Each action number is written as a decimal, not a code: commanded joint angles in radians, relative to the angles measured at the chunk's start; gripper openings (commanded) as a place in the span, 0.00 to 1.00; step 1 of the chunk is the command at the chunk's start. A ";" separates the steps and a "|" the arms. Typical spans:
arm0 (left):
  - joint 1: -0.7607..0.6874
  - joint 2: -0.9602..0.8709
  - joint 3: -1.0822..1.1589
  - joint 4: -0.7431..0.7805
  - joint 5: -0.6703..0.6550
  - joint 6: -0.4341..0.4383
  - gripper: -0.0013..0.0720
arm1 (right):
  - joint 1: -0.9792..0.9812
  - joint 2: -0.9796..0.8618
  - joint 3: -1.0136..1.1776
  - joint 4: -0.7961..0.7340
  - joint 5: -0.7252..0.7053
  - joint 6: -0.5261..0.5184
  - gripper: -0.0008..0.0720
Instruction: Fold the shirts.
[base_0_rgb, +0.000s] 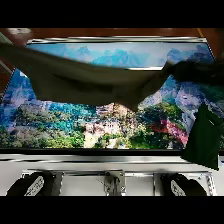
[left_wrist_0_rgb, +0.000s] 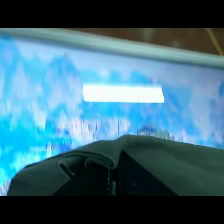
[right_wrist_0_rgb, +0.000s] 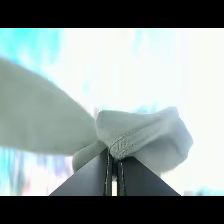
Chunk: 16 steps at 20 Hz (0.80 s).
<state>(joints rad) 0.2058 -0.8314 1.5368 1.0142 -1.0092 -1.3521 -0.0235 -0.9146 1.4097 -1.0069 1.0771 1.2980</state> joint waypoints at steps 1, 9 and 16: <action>0.000 0.137 0.200 0.068 0.002 -0.063 0.08 | 0.000 0.204 0.145 -0.084 -0.178 0.074 0.10; 0.000 0.196 0.173 0.236 -0.379 -0.127 0.08 | 0.000 0.361 0.188 -0.302 -0.081 0.167 0.10; 0.000 0.168 -0.164 0.244 -0.417 -0.126 0.08 | 0.000 0.155 0.188 -0.465 0.304 0.164 0.10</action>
<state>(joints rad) 0.2050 -0.6460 1.5021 1.2404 -1.3972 -1.4780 -0.0231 -0.6727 1.5959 -1.3994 1.2324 1.4601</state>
